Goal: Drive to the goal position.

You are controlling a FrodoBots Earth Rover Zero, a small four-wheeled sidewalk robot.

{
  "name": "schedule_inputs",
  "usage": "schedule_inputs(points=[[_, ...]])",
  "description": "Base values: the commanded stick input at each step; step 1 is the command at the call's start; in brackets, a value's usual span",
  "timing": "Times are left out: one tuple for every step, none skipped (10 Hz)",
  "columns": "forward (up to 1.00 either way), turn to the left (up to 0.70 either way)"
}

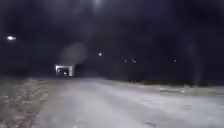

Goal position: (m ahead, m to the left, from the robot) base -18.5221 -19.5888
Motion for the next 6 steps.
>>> schedule_inputs(points=[[0.0,-0.7],[0.0,-0.7],[0.0,-0.7],[0.0,-0.7],[0.0,-0.7],[0.0,-0.7]])
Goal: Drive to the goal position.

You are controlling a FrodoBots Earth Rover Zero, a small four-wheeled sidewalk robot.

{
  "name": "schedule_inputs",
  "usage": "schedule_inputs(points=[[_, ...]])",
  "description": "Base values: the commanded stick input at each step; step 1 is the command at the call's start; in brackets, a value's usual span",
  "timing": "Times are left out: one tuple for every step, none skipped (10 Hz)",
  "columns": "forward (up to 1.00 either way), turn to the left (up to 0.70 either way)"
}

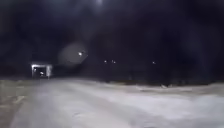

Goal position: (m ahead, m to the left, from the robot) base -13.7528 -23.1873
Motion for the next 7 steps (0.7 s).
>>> schedule_inputs(points=[[0.0,-0.7],[0.0,-0.7],[0.0,-0.7],[0.0,-0.7],[0.0,-0.7],[0.0,-0.7],[0.0,-0.7]])
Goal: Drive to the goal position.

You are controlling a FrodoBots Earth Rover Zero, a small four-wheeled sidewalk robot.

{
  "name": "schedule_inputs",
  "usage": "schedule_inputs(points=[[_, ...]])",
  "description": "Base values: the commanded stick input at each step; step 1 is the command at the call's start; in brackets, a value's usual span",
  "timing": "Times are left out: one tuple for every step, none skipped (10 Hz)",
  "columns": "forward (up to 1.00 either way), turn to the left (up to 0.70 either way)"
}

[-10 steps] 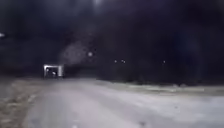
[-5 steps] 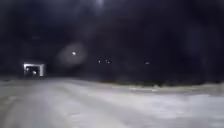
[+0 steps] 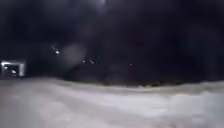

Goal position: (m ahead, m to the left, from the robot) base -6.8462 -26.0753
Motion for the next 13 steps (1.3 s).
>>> schedule_inputs(points=[[0.0,-0.7],[0.0,-0.7],[0.0,-0.7],[0.0,-0.7],[0.0,-0.7],[0.0,-0.7],[0.0,-0.7],[0.0,-0.7],[0.0,-0.7],[0.0,-0.7],[0.0,-0.7],[0.0,-0.7],[0.0,-0.7]])
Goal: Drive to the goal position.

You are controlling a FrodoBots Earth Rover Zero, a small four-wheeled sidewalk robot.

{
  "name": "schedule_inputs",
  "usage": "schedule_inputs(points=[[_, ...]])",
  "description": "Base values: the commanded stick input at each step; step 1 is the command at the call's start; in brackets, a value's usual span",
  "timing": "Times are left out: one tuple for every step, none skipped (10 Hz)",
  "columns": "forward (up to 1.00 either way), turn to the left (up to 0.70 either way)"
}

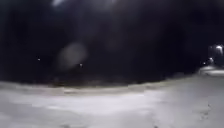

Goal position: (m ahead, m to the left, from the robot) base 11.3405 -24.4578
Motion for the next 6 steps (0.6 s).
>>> schedule_inputs(points=[[0.0,-0.7],[0.0,-0.7],[0.0,-0.7],[0.0,-0.7],[0.0,-0.7],[0.0,-0.7]])
